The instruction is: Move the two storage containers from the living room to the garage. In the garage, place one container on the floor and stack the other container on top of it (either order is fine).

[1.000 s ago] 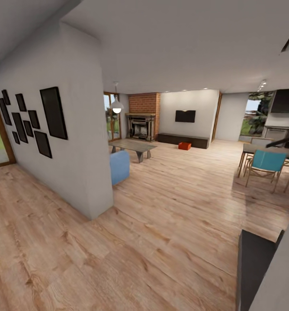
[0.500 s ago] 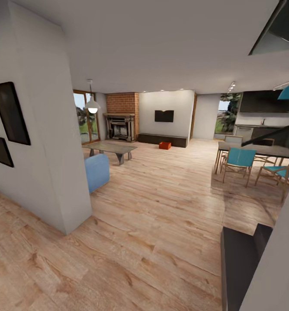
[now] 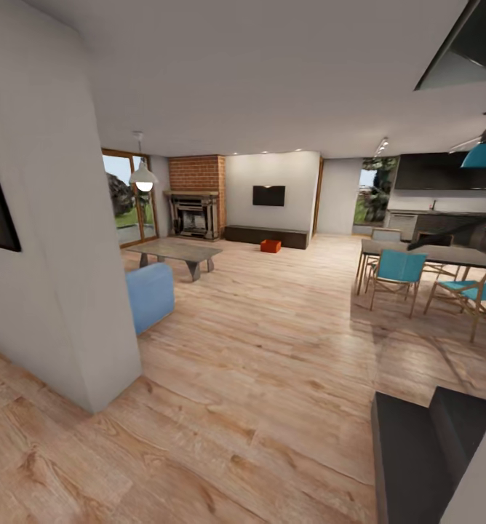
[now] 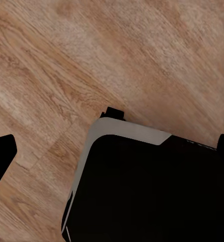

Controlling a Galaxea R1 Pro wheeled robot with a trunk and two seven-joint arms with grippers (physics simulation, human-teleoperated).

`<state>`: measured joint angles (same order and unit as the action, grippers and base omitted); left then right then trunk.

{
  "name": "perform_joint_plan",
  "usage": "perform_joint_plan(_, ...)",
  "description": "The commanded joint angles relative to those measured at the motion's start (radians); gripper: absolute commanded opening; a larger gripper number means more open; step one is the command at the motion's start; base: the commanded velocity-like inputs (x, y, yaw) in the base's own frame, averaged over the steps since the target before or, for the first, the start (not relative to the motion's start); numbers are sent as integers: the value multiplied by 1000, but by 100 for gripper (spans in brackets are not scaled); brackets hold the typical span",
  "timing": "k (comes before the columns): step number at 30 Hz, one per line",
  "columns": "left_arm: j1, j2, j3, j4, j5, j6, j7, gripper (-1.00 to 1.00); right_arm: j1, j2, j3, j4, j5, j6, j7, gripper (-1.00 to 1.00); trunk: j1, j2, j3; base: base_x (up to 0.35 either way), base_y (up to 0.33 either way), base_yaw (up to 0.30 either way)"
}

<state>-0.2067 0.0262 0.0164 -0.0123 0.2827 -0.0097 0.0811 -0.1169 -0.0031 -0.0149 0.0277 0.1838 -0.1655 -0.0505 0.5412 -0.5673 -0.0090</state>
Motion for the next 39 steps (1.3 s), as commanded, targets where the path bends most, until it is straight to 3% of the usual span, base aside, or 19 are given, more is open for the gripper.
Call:
perform_joint_plan(1,0,0,1,0,3,-1,2,100,-1,0,-2,3,10,-5,-5,100,1,-1,-1,320,0,-1)
perform_joint_plan(39,0,0,1,0,4,-1,2,100,-1,0,-2,3,11,-6,-10,100,1,-1,-1,321,0,0)
